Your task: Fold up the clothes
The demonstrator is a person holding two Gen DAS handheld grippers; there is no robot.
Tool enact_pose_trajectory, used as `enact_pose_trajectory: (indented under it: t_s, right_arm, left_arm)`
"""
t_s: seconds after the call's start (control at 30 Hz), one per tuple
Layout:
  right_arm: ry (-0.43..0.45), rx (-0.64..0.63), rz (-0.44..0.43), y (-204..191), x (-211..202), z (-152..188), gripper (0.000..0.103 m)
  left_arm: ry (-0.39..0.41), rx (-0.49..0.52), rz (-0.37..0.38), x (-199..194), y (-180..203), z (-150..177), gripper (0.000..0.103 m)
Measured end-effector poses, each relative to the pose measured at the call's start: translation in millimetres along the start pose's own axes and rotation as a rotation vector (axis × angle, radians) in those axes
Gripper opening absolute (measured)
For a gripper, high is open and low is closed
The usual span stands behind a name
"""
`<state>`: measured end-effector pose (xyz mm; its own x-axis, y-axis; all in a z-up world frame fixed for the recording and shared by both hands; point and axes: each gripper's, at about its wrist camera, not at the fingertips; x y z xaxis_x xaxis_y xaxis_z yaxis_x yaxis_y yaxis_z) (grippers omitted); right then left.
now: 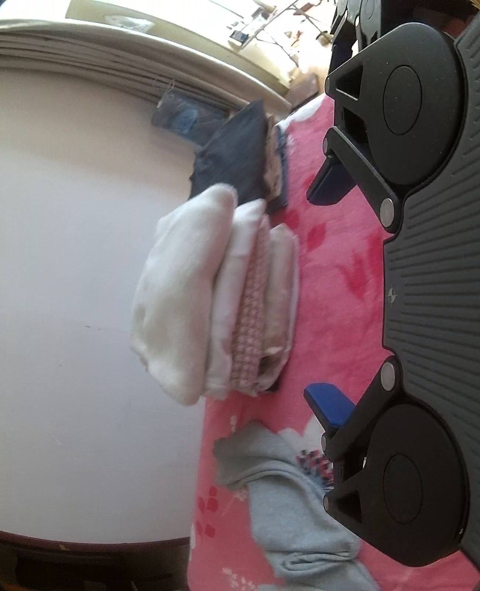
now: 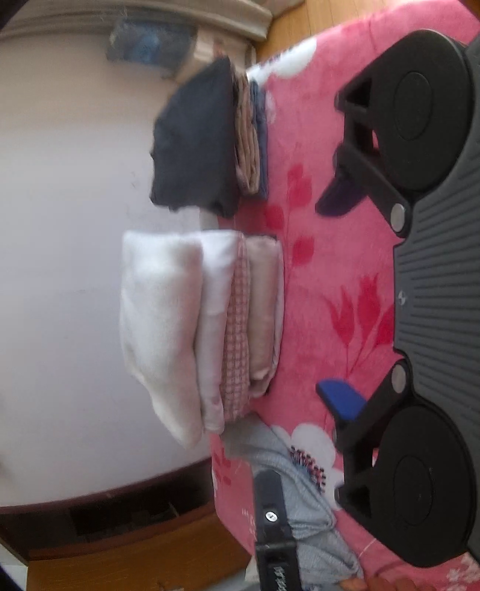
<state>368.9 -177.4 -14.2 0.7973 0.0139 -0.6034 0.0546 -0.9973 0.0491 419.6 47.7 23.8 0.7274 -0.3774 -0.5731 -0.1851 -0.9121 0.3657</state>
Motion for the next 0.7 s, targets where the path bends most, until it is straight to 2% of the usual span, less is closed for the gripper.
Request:
enact_pose_trajectory:
  t_s: [0.1,0.27,0.4,0.5,0.57,0.7]
  right_arm:
    - [0.009,0.022,0.018,0.9,-24.3,9.8,0.103]
    - [0.055,0.036,0.005,-3.5,-76.0,25.0,0.103]
    - [0.064,0.020,0.008,-13.8,-116.6,33.1,0.103]
    - [0.057,-0.022,0.040,-29.5,-140.7,37.6,0.103]
    - [0.059,-0.046,0.060,-40.2,-155.1,40.8,0.103]
    - [0.050,-0.020,0.085,-50.1,-176.4,43.2,0.103]
  left_arm:
    - [-0.018,-0.010,0.002,-20.1,10.9,13.0,0.103]
    - [0.025,0.026,-0.061,-71.2,33.8,25.5,0.103]
    - [0.049,0.090,-0.150,-112.7,50.5,40.4,0.103]
    - [0.019,0.121,-0.232,-128.4,59.2,49.6,0.103]
    - [0.009,0.097,-0.261,-138.2,58.8,52.9,0.103]
    - [0.038,0.072,-0.328,-156.8,60.3,56.1,0.103]
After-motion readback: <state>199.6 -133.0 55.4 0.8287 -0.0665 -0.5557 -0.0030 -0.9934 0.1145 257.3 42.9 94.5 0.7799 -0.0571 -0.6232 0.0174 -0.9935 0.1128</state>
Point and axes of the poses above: each gripper's, at about its wrist camera, not at the fingertips, and x roughly the way its jaws point, y to its right, z to its underside, and after that the axes turned 12 degrees about -x, right-handed
